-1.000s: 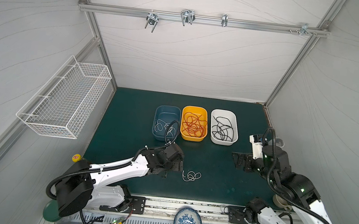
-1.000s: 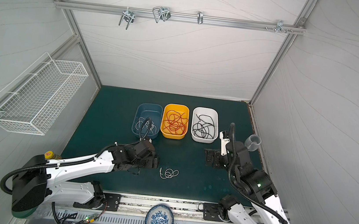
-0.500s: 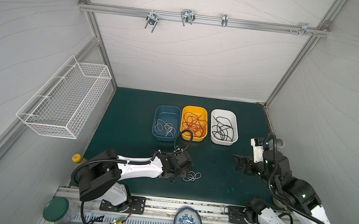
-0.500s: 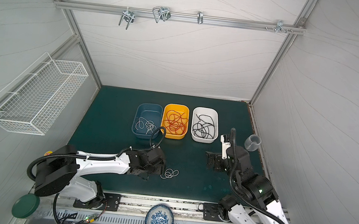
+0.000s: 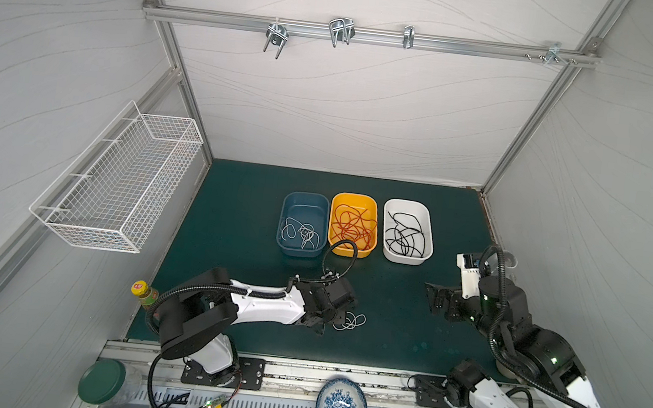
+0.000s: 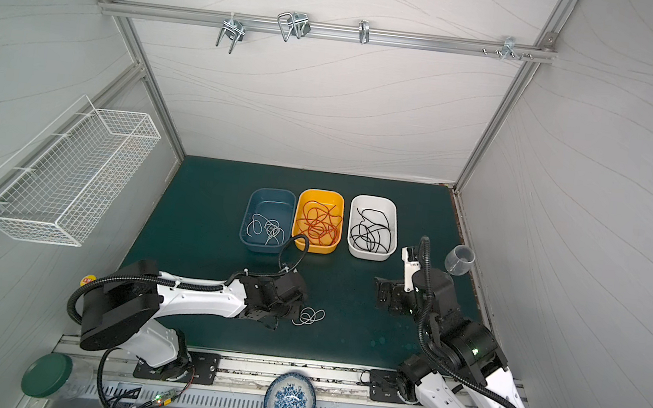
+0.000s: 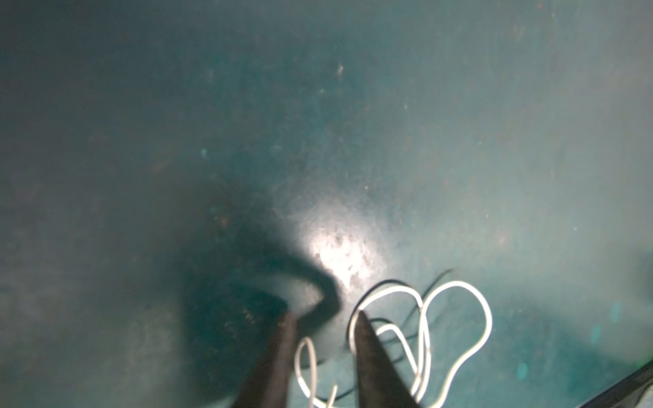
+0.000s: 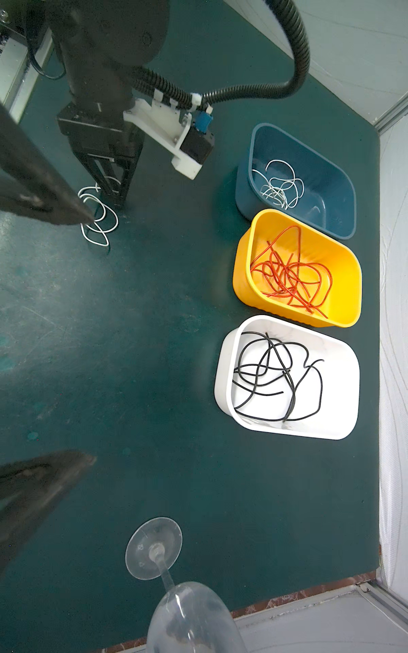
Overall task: Untangle the cables
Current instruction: 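Lower the left gripper onto the white wire bundle and grip it, then lift the white wire with the left gripper and carry it over the blue tub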
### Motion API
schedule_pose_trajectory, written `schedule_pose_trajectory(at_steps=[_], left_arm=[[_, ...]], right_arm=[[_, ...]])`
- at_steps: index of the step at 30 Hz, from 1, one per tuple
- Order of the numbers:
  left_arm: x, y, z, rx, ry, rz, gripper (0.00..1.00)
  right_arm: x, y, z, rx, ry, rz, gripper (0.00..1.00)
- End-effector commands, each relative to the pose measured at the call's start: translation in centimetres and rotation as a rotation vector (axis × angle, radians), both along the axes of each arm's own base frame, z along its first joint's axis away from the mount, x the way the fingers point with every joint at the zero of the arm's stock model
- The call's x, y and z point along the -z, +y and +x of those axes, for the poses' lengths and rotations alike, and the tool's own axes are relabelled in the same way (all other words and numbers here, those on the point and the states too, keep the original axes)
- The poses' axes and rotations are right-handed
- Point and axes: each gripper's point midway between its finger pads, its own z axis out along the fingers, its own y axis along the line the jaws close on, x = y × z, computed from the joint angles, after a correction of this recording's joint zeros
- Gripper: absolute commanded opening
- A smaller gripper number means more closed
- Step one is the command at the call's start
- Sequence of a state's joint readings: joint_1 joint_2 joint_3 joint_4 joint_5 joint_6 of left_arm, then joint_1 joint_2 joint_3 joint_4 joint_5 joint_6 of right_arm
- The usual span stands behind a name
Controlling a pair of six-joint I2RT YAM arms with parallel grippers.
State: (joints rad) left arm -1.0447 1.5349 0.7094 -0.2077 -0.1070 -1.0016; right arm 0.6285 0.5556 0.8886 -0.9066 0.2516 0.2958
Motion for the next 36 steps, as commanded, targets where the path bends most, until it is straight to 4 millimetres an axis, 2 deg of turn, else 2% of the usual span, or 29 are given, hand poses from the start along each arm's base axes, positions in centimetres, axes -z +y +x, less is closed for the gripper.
schedule_pose_trajectory(at_steps=[1,5,9,14,17,27,32,36], left_arm=[[0.1,-0.5,0.0,0.008,0.001,0.016,0.22],[0.0,-0.2,0.1,0.011,-0.004,0.038,0.14],[-0.4,0.2,0.3,0.01,-0.018,0.056,0.01],[-2.0,0.8,0.9,0.008,-0.062,0.083,0.0],[-3.9,0.9,1.3,0.008,-0.101,0.073,0.0],[-11.9,2.2,2.7,0.01,-0.278,0.024,0.0],[-16.2,3.5,3.7,0.013,-0.37,0.035,0.0],[-18.6,5.4,5.4,-0.023,-0.401,0.032,0.0]], right_arm=[[0.0,-0.2,0.0,-0.001,-0.019,-0.007,0.99],[-0.1,-0.2,-0.1,-0.004,-0.023,-0.007,0.99],[0.0,-0.2,-0.1,-0.003,-0.022,-0.008,0.99],[-0.1,-0.2,-0.1,-0.006,-0.027,-0.004,0.99],[-0.1,-0.2,-0.1,-0.008,-0.03,-0.003,0.99],[-0.1,0.0,-0.1,-0.015,-0.029,0.0,0.99],[-0.1,0.1,-0.2,-0.017,-0.028,0.002,0.99],[0.0,0.1,-0.2,-0.02,-0.027,0.002,0.99]])
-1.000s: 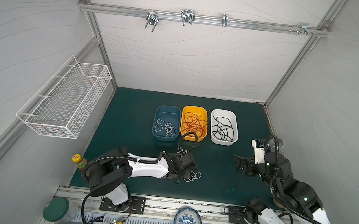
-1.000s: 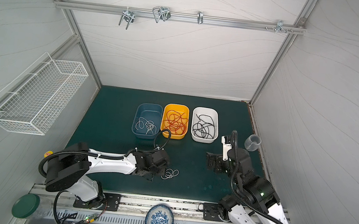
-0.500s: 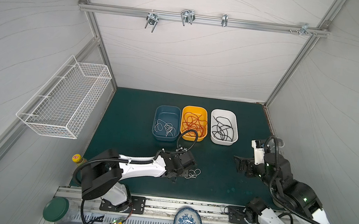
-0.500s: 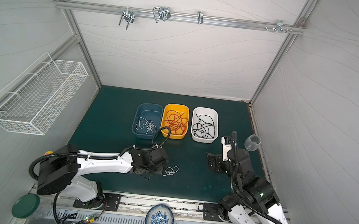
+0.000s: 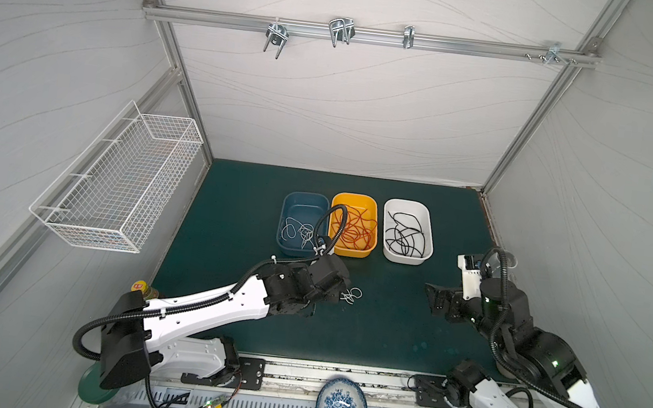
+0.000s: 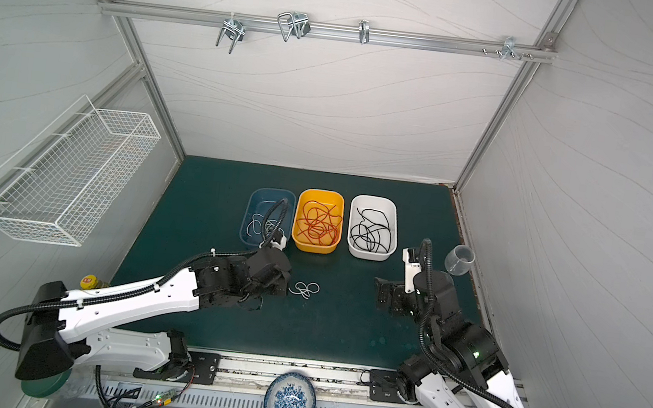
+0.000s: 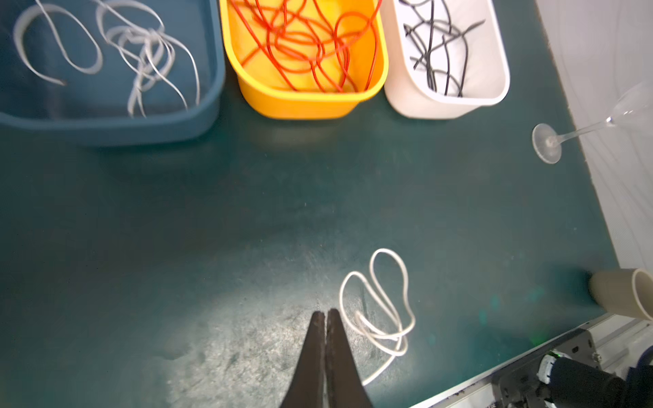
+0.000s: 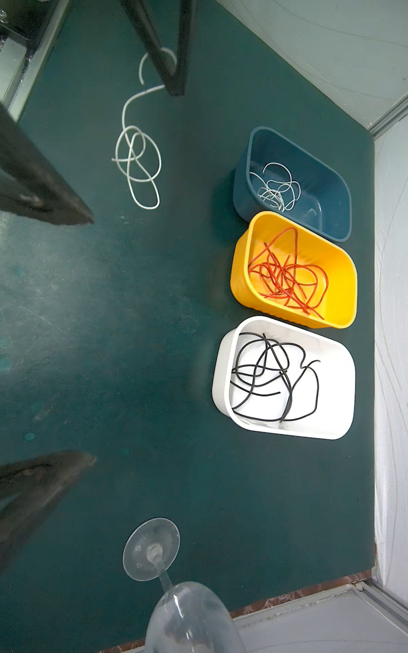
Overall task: Untangle the cables
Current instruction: 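Lift the white wire with the left gripper and carry it over the blue tub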
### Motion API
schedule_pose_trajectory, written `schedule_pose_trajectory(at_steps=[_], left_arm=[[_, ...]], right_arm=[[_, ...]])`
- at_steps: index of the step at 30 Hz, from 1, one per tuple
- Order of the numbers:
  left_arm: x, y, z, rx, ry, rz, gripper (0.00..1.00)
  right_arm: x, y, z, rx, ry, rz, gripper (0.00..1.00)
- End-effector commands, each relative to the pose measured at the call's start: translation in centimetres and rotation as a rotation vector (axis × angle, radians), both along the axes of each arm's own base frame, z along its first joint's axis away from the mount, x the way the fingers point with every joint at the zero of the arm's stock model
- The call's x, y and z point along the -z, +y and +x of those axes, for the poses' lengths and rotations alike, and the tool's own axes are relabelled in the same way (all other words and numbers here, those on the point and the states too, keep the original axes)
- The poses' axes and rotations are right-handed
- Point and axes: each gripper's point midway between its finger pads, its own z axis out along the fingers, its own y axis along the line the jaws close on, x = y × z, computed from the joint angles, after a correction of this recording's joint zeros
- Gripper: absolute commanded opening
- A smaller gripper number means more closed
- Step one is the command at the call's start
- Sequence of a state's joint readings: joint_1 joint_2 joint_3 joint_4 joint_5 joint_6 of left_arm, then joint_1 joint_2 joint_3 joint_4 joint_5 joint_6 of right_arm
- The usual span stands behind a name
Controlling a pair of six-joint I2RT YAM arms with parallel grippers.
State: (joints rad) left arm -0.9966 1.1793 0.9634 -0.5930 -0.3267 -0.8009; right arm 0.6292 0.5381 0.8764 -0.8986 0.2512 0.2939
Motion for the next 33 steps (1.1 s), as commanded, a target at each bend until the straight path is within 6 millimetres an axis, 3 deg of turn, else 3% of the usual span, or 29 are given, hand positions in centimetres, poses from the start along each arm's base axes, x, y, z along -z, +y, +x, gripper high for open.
schedule_pose_trajectory(at_steps=[1,9,18,23,33], left_arm=[[-3.0,2.3,2.1,-0.038,-0.062,0.015,0.0],[-5.9,5.4,6.8,-0.099,-0.099,0.031,0.0],[-6.4,8.9,13.1,-0.194,-0.103,0.021,0.0],[-5.1,10.1,16.0,-0.233,-0.093,0.063,0.0],[-0.1,12.3,20.4,-0.321,-0.064,0.15,0.0]], right_arm=[[-0.1,0.2,0.0,-0.017,-0.016,-0.003,0.99],[0.0,0.3,0.0,-0.023,-0.015,-0.003,0.99],[0.1,0.5,-0.1,-0.035,-0.011,-0.001,0.99],[0.1,0.6,-0.2,-0.04,-0.01,-0.001,0.99],[0.1,0.8,-0.2,-0.047,-0.011,-0.001,0.99]])
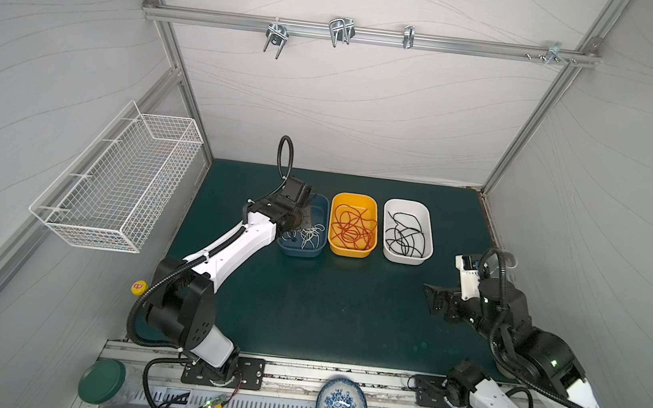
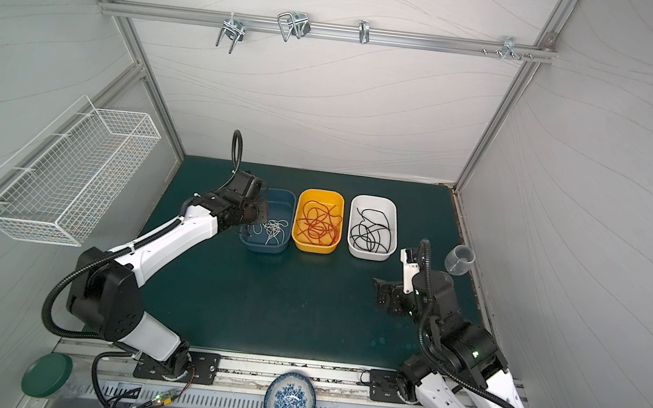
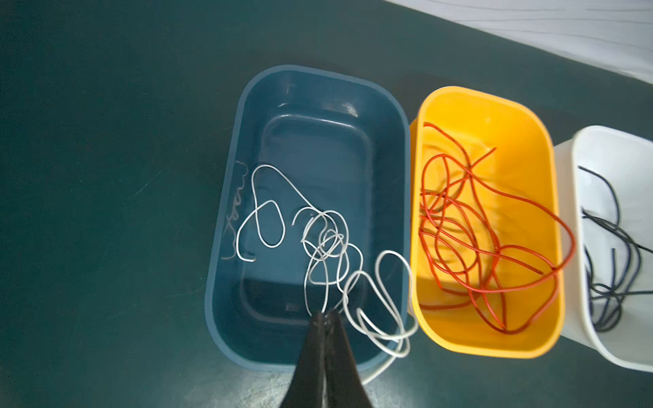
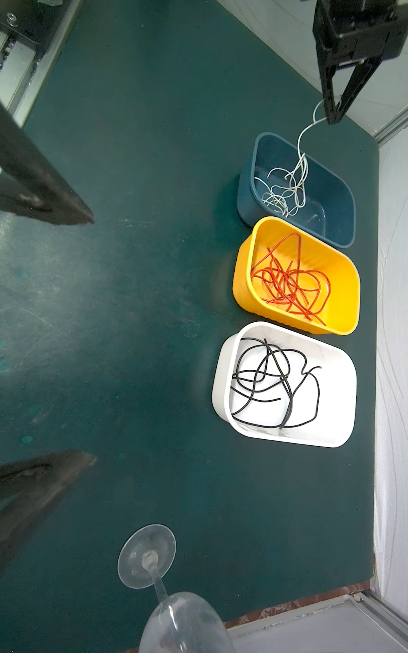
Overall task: Untangle the cables
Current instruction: 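Lift the white wire with the left gripper and carry it over the blue tub, then open the left gripper to drop the white wire into the blue tub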
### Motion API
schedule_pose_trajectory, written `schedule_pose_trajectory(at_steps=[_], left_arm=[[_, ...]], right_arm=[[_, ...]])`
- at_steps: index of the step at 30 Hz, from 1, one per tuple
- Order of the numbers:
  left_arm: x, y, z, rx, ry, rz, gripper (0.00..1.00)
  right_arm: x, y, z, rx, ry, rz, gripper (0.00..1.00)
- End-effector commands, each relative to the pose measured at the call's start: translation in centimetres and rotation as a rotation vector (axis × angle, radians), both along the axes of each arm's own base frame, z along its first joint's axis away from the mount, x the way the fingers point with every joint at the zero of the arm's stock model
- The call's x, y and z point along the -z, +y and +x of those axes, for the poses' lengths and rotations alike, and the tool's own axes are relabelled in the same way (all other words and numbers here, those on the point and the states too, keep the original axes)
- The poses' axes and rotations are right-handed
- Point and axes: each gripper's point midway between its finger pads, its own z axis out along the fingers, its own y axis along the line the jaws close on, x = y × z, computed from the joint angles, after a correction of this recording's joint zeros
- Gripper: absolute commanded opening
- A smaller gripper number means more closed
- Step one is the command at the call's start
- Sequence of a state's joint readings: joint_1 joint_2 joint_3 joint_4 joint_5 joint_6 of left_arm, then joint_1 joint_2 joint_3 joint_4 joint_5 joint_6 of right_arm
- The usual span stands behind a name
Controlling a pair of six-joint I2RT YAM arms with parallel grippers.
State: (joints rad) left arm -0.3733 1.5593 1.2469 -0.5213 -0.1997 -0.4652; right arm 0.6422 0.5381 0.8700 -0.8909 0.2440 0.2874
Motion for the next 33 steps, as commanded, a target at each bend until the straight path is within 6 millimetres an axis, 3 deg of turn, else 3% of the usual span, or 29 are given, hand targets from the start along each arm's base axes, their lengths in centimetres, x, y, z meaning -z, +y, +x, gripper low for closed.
schedule_pose_trajectory(at_steps=[1,13,17,25,33], left_arm=[[-1.0,0.7,2.7,-0.032,-0.087,0.021,0.0],[4.3,2.2,3.4,-0.066,0.007,0.071,0.0],[5.2,2.3,3.1,-0.071,0.027,0.076,0.07],[4.5,2.3,3.2,-0.07,0.012,0.056,0.19],[3.7,2.2,3.3,-0.068,0.004,0.044,0.22]], right_arm=[[0.0,0.4,-0.1,-0.025,-0.009,-0.001,0.99],[0.1,0.6,0.0,-0.034,-0.006,-0.003,0.99],[0.0,0.6,-0.1,-0.036,-0.007,-0.002,0.99],[-0.1,0.6,-0.1,-0.037,-0.011,0.001,0.99],[0.0,0.6,-0.1,-0.037,-0.011,0.001,0.99]])
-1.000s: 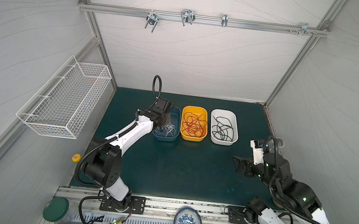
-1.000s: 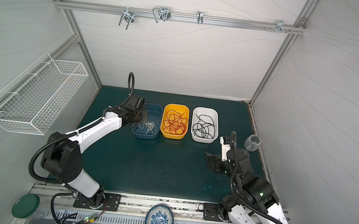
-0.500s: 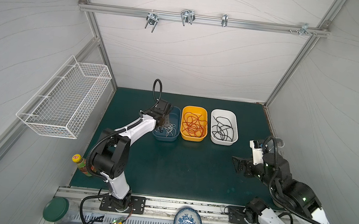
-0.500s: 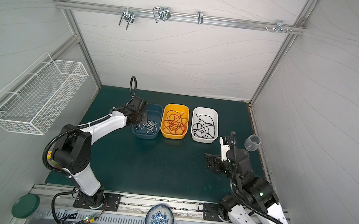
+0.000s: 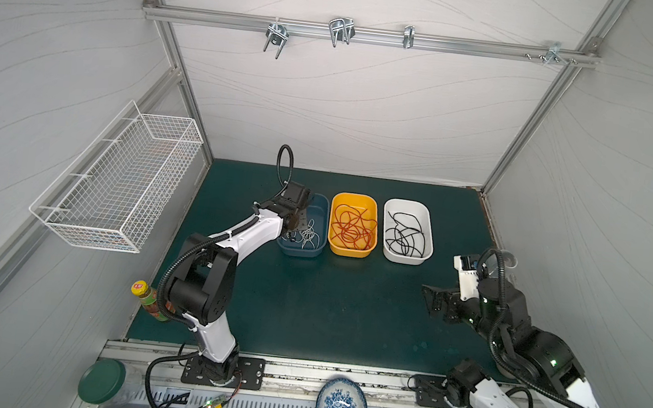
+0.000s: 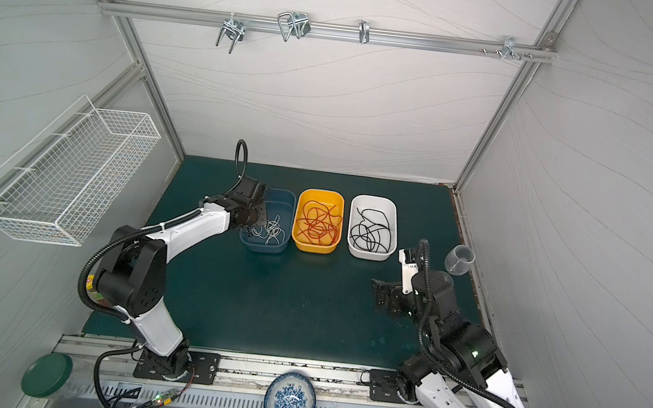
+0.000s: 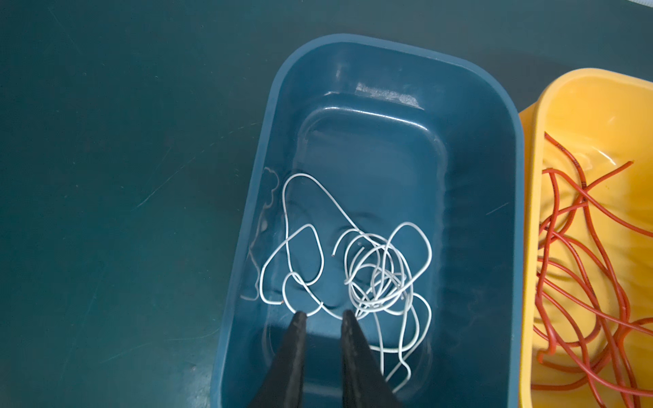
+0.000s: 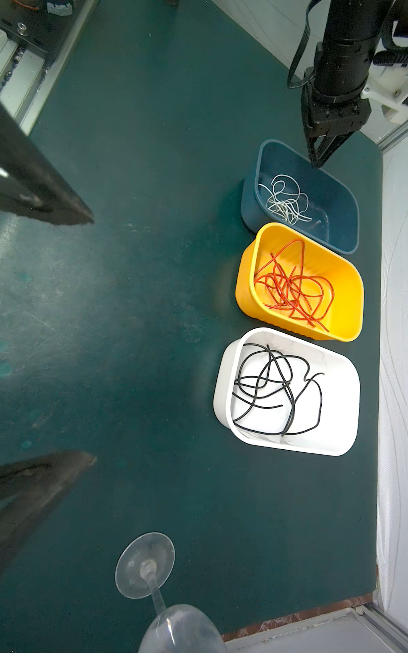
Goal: Untangle the cables
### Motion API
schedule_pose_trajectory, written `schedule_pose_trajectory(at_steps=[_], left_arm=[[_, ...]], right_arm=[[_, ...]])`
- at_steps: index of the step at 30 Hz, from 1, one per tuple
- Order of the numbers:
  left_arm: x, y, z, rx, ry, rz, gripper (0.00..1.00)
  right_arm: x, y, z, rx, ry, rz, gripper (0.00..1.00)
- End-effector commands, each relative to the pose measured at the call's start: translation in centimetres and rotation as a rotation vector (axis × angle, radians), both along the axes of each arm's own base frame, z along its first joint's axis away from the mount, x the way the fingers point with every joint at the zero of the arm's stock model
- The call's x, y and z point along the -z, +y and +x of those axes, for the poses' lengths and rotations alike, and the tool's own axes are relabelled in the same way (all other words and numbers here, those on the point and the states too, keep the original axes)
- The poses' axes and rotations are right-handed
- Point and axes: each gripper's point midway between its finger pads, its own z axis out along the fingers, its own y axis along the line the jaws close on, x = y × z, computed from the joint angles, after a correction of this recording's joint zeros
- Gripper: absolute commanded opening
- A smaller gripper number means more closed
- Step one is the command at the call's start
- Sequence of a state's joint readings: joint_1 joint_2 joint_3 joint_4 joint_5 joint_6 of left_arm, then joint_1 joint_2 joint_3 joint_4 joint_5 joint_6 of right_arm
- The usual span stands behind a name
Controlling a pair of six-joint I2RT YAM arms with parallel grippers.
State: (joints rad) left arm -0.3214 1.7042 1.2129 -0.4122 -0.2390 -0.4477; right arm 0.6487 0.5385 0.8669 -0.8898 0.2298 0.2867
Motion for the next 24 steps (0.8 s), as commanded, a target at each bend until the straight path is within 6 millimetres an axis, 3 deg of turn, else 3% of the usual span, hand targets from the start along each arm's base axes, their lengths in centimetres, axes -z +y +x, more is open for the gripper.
schedule_pose_trajectory(at_steps=[1,4,8,19,22,24], left_arm=[[-2.0,-0.1,1.0,-0.005,-0.054,-0.025,0.22],[-2.7,-0.2,1.0,-0.006,-0.065,-0.035,0.24],[-3.9,-0.3,1.2,-0.007,-0.086,-0.052,0.4],[-9.4,-0.6,1.0,-0.007,-0.194,-0.114,0.71],[-11.0,-0.5,0.8,-0.003,-0.228,-0.125,0.74],[-12.3,-0.4,0.4,-0.004,-0.253,-0.133,0.89]], right_arm=[[-0.2,0.2,0.0,-0.019,-0.017,-0.004,0.99],[-0.2,0.2,0.0,-0.019,-0.019,-0.003,0.99],[-0.1,0.3,0.0,-0.021,-0.018,-0.004,0.99],[-0.1,0.3,0.0,-0.022,-0.018,-0.006,0.99],[-0.1,0.3,-0.1,-0.024,-0.016,-0.009,0.99],[-0.1,0.3,-0.1,-0.025,-0.018,-0.01,0.99]])
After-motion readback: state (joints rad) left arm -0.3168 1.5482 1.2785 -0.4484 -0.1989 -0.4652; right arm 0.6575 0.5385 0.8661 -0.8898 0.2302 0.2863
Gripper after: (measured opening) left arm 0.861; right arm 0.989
